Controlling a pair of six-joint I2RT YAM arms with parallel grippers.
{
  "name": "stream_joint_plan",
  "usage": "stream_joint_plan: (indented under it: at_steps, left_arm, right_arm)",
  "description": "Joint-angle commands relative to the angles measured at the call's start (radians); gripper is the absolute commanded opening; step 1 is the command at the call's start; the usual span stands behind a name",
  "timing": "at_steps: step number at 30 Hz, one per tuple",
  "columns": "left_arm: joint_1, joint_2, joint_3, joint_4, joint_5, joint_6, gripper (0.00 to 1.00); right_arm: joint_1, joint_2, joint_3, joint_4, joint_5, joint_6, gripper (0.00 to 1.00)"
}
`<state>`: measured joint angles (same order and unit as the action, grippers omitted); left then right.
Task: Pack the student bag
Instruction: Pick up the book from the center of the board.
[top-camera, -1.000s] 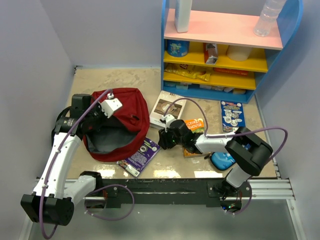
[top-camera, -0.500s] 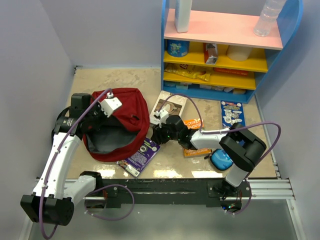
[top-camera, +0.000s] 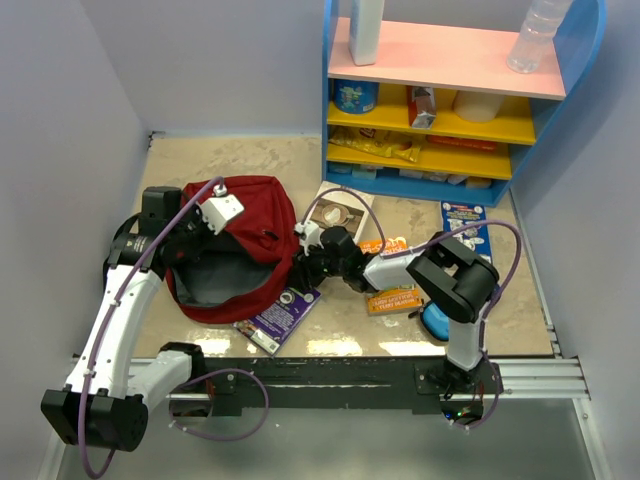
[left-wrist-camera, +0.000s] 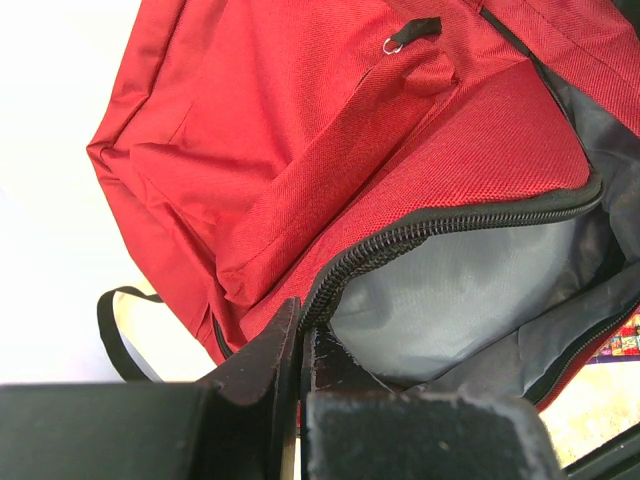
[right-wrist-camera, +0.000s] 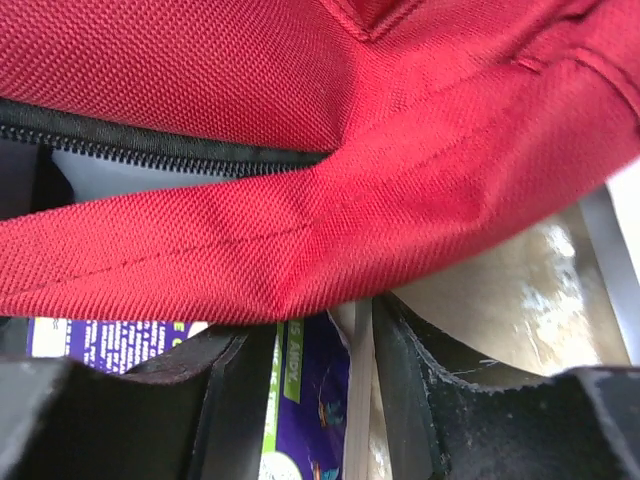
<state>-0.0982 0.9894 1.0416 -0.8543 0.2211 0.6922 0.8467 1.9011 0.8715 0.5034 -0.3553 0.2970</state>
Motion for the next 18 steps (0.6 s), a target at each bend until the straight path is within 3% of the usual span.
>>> stream_joint_plan:
  at_steps: [1, 3, 4, 5, 7, 12, 18]
  left_arm:
    - [0.006, -0.011, 0.035, 0.023, 0.003, -0.014, 0.00]
    - [0.006, -0.009, 0.037, 0.024, 0.004, -0.016, 0.00]
    - [0.006, -0.008, 0.037, 0.024, 0.004, -0.017, 0.00]
    - [0.006, -0.009, 0.037, 0.023, 0.004, -0.016, 0.00]
    - [0.006, -0.009, 0.038, 0.023, 0.001, -0.013, 0.00]
    - [0.006, -0.008, 0.037, 0.026, 0.001, -0.016, 0.00]
    - [0.006, -0.009, 0.031, 0.034, 0.001, -0.022, 0.00]
  right_arm:
    - [-0.006, 0.036, 0.044, 0.044, -0.091, -0.013, 0.44]
    - [-0.006, 0.058, 0.040, 0.063, -0.103, -0.003, 0.35]
    - [-0.006, 0.061, 0.025, 0.072, -0.102, 0.005, 0.27]
    - [-0.006, 0.065, 0.015, 0.079, -0.099, 0.008, 0.12]
    - [-0.006, 0.055, -0.018, 0.096, -0.077, 0.021, 0.00]
    - [-0.006, -0.031, -0.114, 0.113, -0.022, 0.050, 0.00]
    - [-0.008, -0.261, -0.238, 0.014, 0.176, 0.109, 0.00]
